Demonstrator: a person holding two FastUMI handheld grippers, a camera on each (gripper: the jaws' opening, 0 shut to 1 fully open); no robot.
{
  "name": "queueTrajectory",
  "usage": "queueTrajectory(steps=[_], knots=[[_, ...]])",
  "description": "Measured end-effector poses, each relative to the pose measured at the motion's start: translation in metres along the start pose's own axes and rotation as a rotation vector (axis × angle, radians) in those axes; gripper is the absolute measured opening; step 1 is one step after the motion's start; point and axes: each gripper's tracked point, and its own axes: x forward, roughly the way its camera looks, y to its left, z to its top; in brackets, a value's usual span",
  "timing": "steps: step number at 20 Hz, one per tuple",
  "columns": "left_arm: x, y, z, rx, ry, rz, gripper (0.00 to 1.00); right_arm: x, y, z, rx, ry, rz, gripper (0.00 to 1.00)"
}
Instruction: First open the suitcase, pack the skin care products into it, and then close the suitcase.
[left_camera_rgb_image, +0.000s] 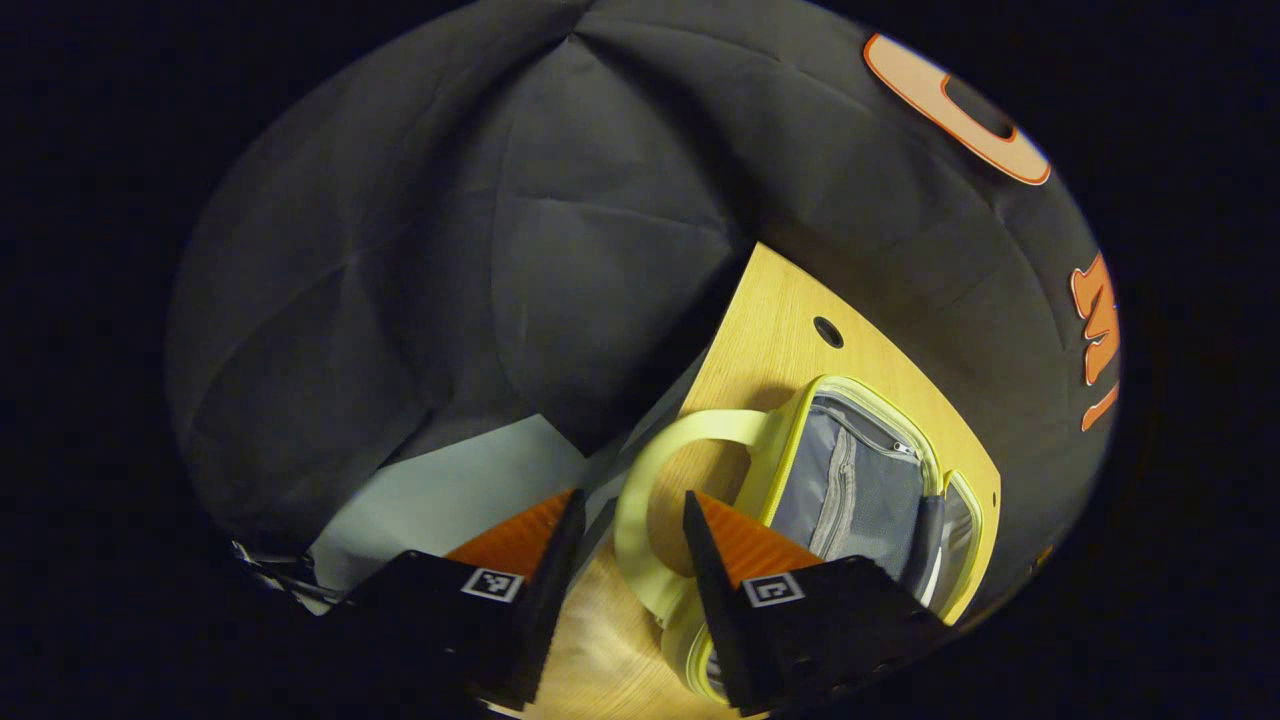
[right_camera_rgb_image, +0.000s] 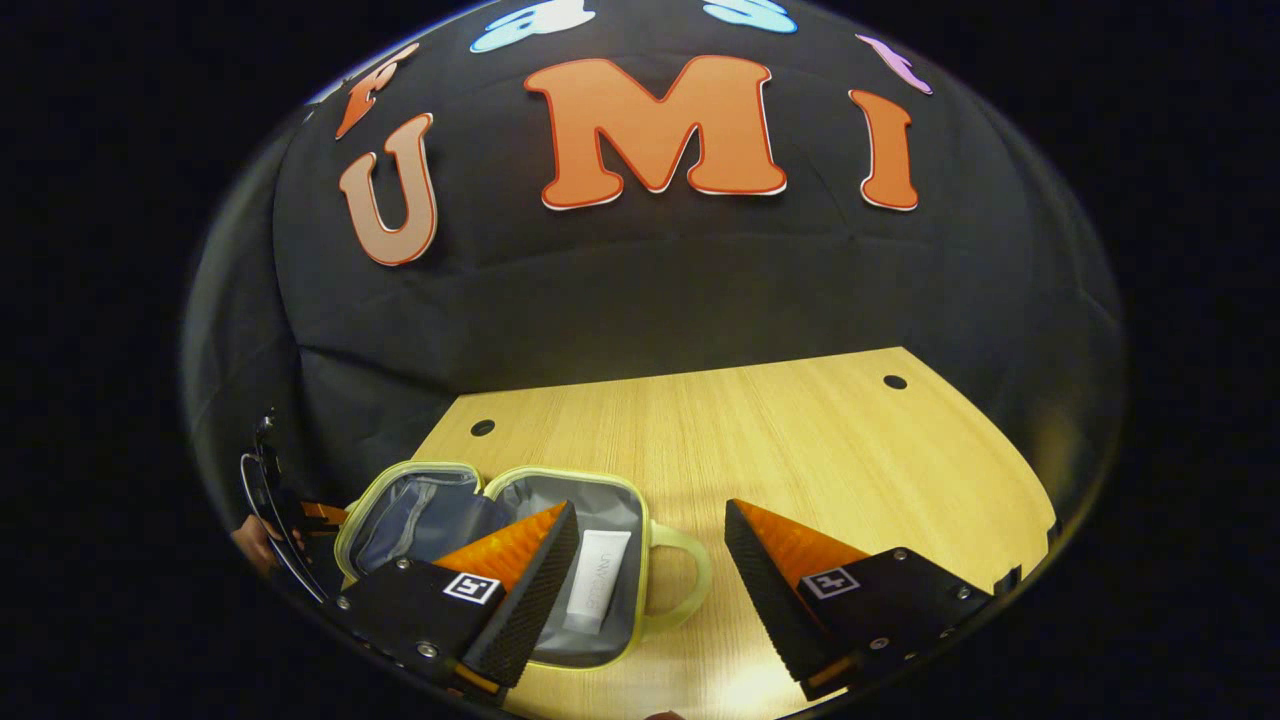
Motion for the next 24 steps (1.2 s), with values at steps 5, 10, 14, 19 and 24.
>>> queueTrajectory(steps=[5,10,14,19,24], knots=[[0.009,0.001,-0.008,-0.047,0.026,-0.015,0.21,-0.012,-0.020,0.010,0.011,-0.030,-0.044,0.95],[-0.006,-0.011,0.005,-0.011,-0.012,-0.077,0.10,-0.016,-0.027,0.010,-0.011,-0.039,-0.054,0.94],[-0.029,-0.022,0.017,0.072,-0.081,-0.094,0.07,-0.013,-0.024,0.019,-0.022,-0.066,-0.033,0.94],[-0.074,-0.047,0.041,0.246,-0.223,-0.074,0.07,-0.012,-0.030,0.030,-0.038,-0.100,-0.017,0.95],[-0.126,-0.088,0.051,0.337,-0.320,-0.093,0.06,-0.005,-0.035,0.034,-0.042,-0.105,0.014,0.95]])
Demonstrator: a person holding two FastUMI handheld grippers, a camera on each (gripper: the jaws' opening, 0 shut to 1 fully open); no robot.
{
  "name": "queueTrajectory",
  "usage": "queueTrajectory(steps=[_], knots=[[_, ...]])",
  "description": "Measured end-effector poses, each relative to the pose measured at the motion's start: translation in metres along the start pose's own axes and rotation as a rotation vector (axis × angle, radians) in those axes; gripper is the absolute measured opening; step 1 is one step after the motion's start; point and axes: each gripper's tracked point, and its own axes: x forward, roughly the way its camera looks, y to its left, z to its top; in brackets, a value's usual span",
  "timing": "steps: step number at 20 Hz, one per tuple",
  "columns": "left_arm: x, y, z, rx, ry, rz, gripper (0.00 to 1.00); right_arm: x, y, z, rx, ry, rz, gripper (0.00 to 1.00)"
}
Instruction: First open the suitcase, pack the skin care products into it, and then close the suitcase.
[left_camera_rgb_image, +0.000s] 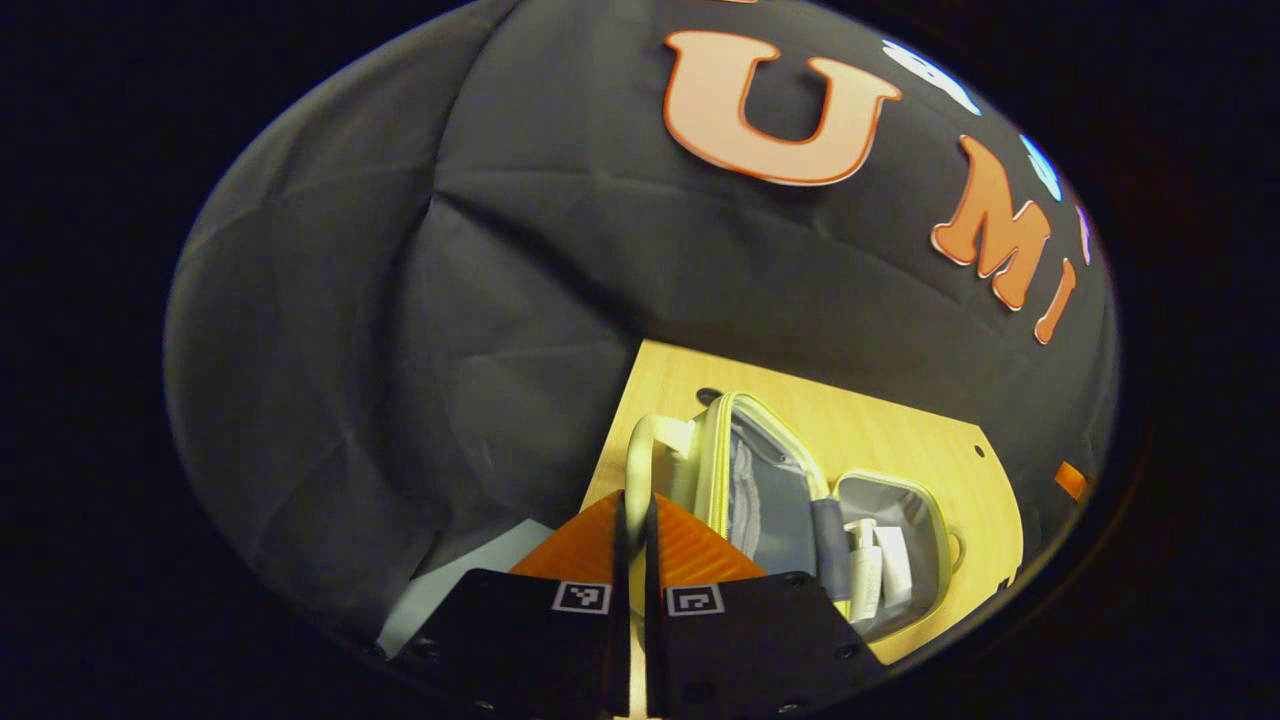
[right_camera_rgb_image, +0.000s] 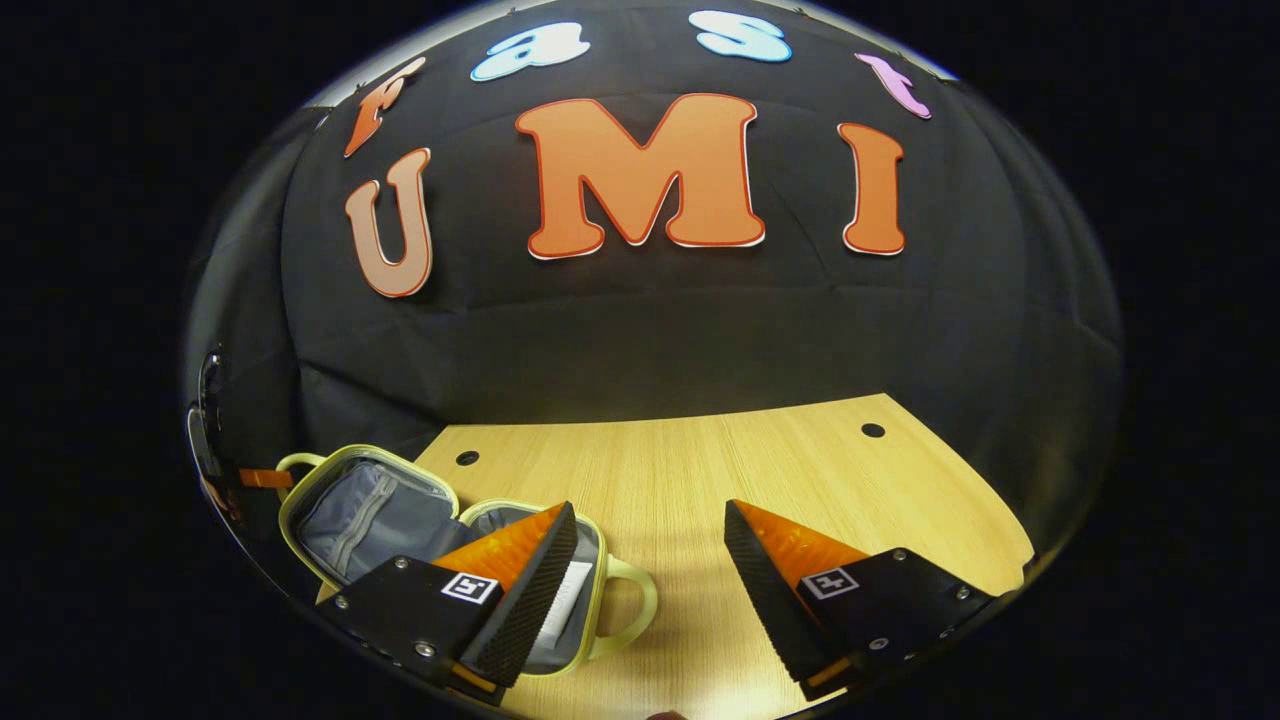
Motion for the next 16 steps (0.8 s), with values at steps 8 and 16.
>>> queueTrajectory(steps=[8,16], knots=[[-0.053,-0.079,0.035,0.069,-0.094,-0.061,0.06,0.006,-0.008,0.005,-0.005,-0.034,0.048,0.95],[-0.088,-0.173,0.049,0.164,-0.140,-0.125,0.06,0.007,-0.026,0.006,0.000,-0.040,0.091,0.95]])
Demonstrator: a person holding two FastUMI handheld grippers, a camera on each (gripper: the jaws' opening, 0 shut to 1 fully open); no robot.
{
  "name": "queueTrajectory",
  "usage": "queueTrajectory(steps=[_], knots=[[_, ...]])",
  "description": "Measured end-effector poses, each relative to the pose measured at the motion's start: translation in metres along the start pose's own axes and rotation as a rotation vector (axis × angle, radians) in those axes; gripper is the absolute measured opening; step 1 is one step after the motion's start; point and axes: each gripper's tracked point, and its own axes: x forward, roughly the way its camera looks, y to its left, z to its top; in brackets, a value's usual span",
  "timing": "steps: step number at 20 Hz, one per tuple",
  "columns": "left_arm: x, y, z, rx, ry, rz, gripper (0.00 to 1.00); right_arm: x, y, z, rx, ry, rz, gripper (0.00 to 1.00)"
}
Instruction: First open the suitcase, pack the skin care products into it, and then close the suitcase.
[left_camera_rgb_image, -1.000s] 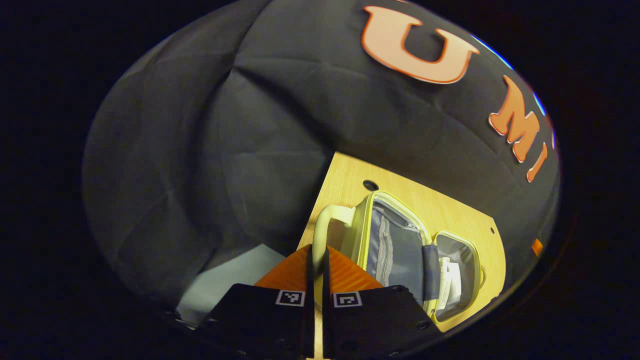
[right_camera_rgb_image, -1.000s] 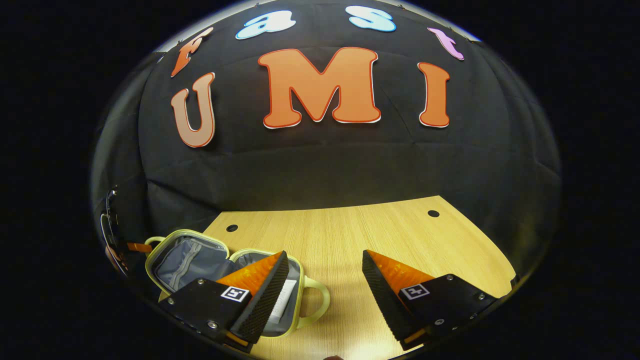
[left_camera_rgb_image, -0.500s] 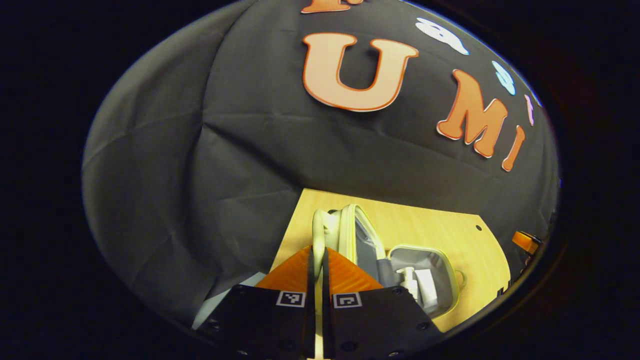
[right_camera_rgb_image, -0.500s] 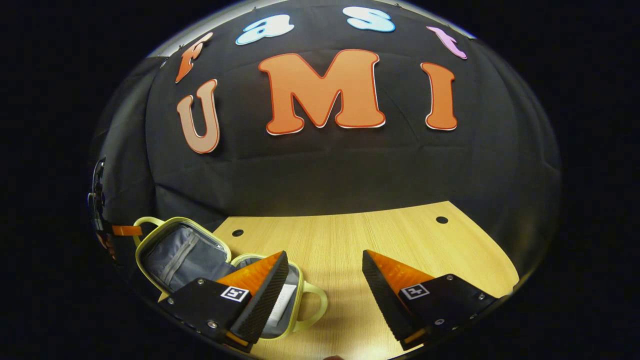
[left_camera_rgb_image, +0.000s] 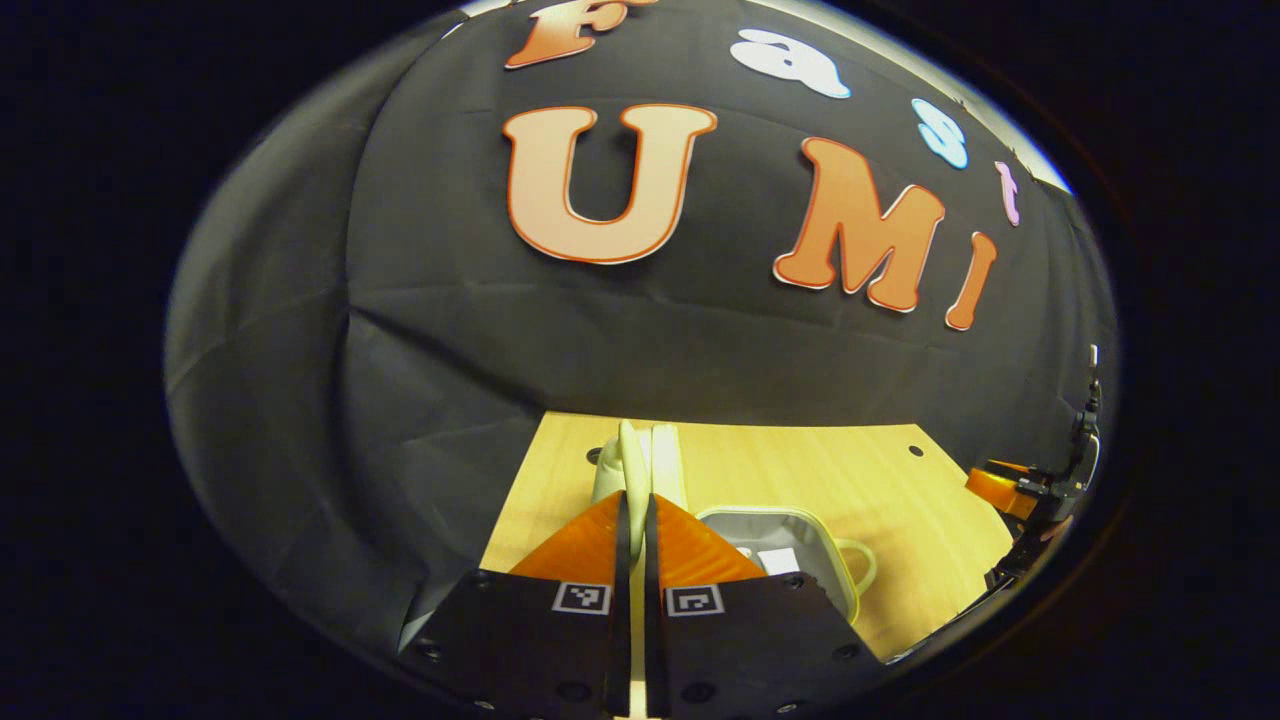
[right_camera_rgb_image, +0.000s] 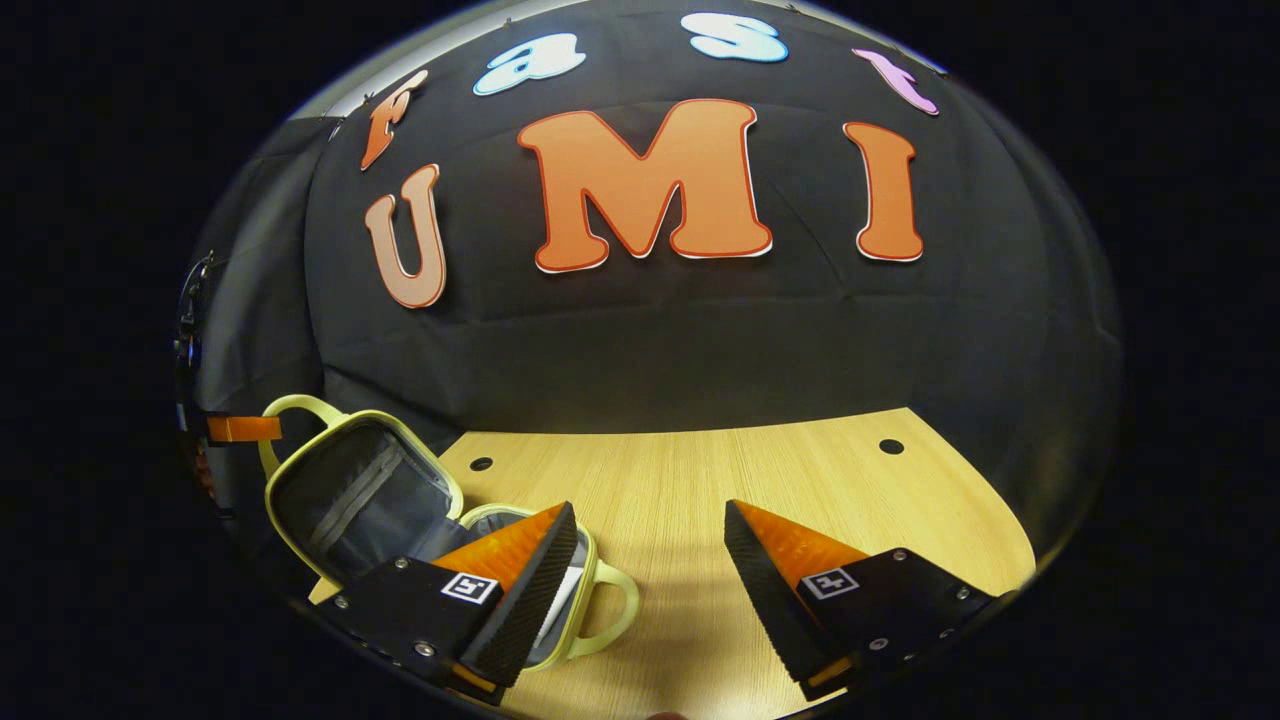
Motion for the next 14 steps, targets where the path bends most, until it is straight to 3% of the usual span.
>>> queueTrajectory(steps=[5,14], knots=[[-0.004,-0.062,0.004,0.077,-0.010,-0.046,0.06,0.001,-0.016,-0.003,0.020,0.001,0.011,0.95],[0.006,-0.169,-0.016,0.111,0.032,-0.179,0.06,-0.001,-0.048,-0.011,0.023,0.018,0.011,0.95]])
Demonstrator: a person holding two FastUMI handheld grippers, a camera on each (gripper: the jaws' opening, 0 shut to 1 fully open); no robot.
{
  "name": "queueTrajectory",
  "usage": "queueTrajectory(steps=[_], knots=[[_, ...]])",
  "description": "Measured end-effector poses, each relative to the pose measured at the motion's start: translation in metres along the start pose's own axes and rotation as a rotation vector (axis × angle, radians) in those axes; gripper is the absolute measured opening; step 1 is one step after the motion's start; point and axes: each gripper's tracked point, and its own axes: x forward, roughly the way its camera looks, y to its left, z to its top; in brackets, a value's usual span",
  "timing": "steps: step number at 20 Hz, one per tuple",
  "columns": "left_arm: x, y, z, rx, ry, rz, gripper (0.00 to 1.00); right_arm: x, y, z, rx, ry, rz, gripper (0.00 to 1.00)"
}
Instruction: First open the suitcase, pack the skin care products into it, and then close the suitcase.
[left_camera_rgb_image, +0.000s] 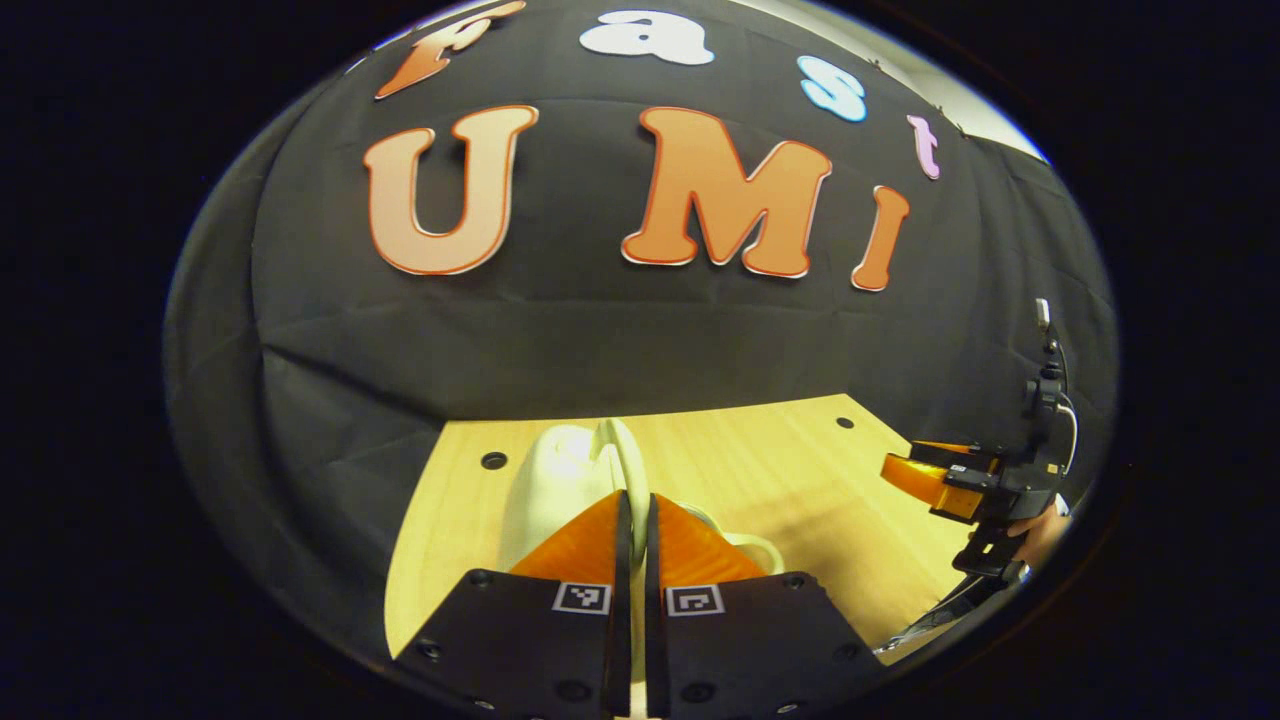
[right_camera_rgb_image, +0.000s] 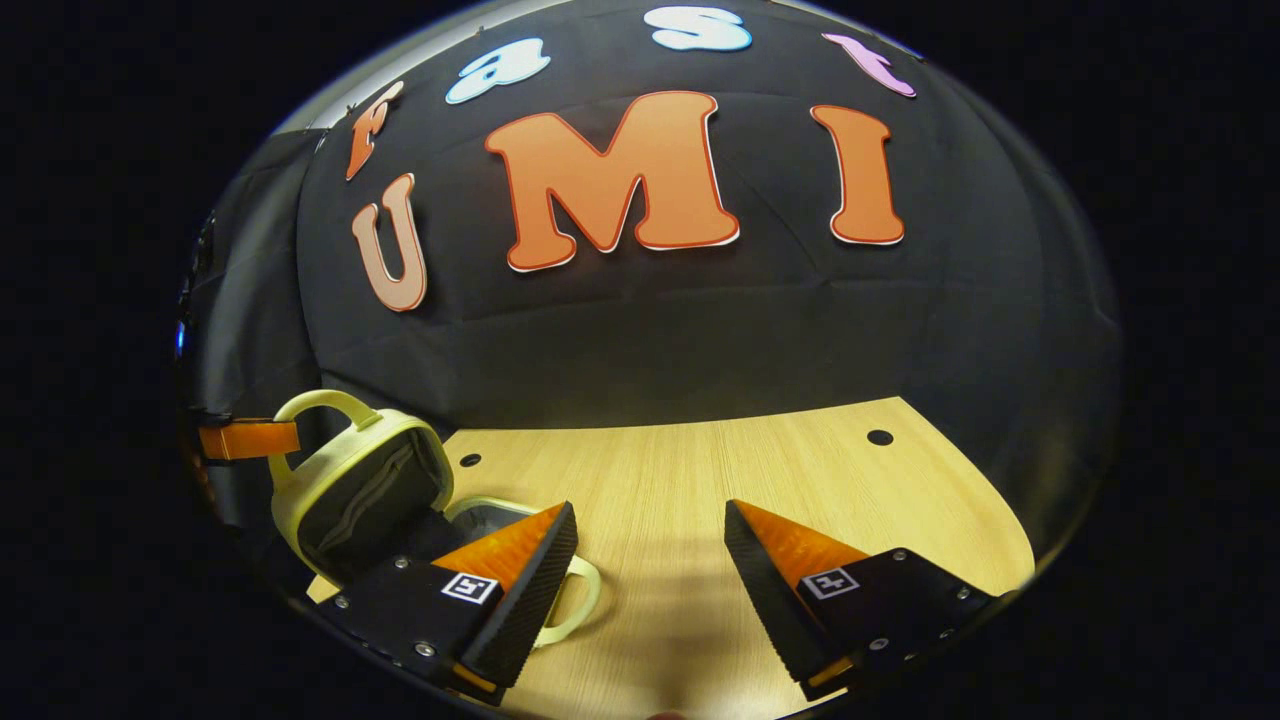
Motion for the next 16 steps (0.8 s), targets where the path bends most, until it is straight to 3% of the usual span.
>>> queueTrajectory(steps=[7,12,16], knots=[[0.052,-0.075,-0.037,0.036,0.108,-0.123,0.06,0.001,-0.025,-0.008,-0.005,0.037,0.008,0.95],[0.082,-0.098,-0.080,0.006,0.196,-0.187,0.06,0.000,-0.046,-0.011,-0.012,0.042,-0.001,0.95],[0.096,-0.107,-0.104,0.073,0.280,-0.206,0.06,-0.001,-0.049,-0.015,-0.016,0.051,0.015,0.95]])
